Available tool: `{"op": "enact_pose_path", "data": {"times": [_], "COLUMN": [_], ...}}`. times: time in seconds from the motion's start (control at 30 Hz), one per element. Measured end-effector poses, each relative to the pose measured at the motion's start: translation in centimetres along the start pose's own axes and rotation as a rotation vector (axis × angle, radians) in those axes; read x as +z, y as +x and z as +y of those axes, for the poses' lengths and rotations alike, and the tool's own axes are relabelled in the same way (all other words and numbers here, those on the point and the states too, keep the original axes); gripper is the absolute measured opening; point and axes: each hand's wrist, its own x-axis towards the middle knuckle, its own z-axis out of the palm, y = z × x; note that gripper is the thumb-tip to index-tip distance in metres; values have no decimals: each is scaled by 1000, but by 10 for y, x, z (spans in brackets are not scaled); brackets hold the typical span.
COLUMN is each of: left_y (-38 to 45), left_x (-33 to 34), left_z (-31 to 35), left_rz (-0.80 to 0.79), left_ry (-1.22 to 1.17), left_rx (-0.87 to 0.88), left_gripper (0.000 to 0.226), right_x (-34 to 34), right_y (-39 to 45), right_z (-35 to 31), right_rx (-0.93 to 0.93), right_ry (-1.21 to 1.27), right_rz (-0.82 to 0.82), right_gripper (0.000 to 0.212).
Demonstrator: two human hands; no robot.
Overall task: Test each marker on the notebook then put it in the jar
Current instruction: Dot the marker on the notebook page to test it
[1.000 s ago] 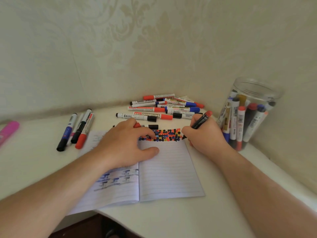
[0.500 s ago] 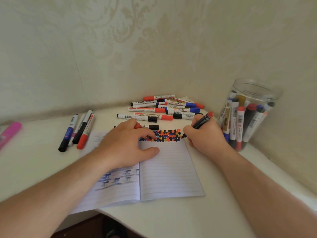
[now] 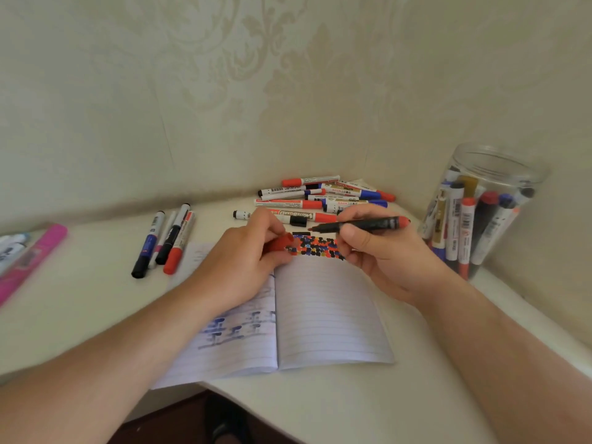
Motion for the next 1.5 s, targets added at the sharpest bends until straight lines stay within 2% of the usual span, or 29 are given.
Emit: {"op": "enact_pose_path", "data": {"times": [0.1, 0.17, 0.27, 0.4, 0.47, 0.6, 0.77, 0.87, 1.03, 1.13, 1.17, 1.3, 1.33, 1.4, 1.5], "left_y": [-2, -3, -3, -3, -3, -4, -5, -5, 0, 3, 4, 3, 0, -14, -47], "left_x": [-2, -2, -1, -2, -2, -2, 0, 1, 3, 8, 8, -15, -27, -60, -115], "left_z": [1, 1, 2, 2, 2, 2, 0, -3, -4, 1, 2, -2, -8, -29, -70], "left_rz": [15, 14, 7, 16, 17, 13, 33, 46, 57, 66, 80, 197, 246, 332, 382], "left_ry": [10, 15, 13, -14, -31, -25, 8, 15, 57, 202, 245, 388, 402, 435, 597], "left_rx": [9, 12, 4, -2, 7, 45, 120, 115, 104, 203, 224, 227, 213, 125, -166], "left_gripper": [25, 22, 21, 21, 20, 20, 19, 17, 23, 29, 28, 25, 24, 25, 30], "right_x": [5, 5, 4, 1, 3, 8, 5, 8, 15, 17, 17, 12, 10, 7, 6], "right_y": [0, 1, 2, 2, 3, 3, 7, 9, 12, 9, 8, 4, 3, 2, 4], "right_z": [4, 6, 7, 6, 5, 11, 17, 26, 32, 30, 28, 25, 26, 28, 29], "right_rx": [63, 85, 66, 51, 61, 65, -101, -148, -238, -269, -285, -312, -298, -300, -350], "right_ry": [22, 40, 13, 25, -14, -151, -445, -664, -800, -830, -829, -937, -972, -1010, -999], "right_rz": [-78, -63, -45, 19, 28, 17, 149, 141, 151, 171, 181, 262, 272, 266, 242], "right_gripper": [20, 29, 28, 45, 42, 12, 13, 9, 15, 16, 18, 56, 59, 49, 31]}}
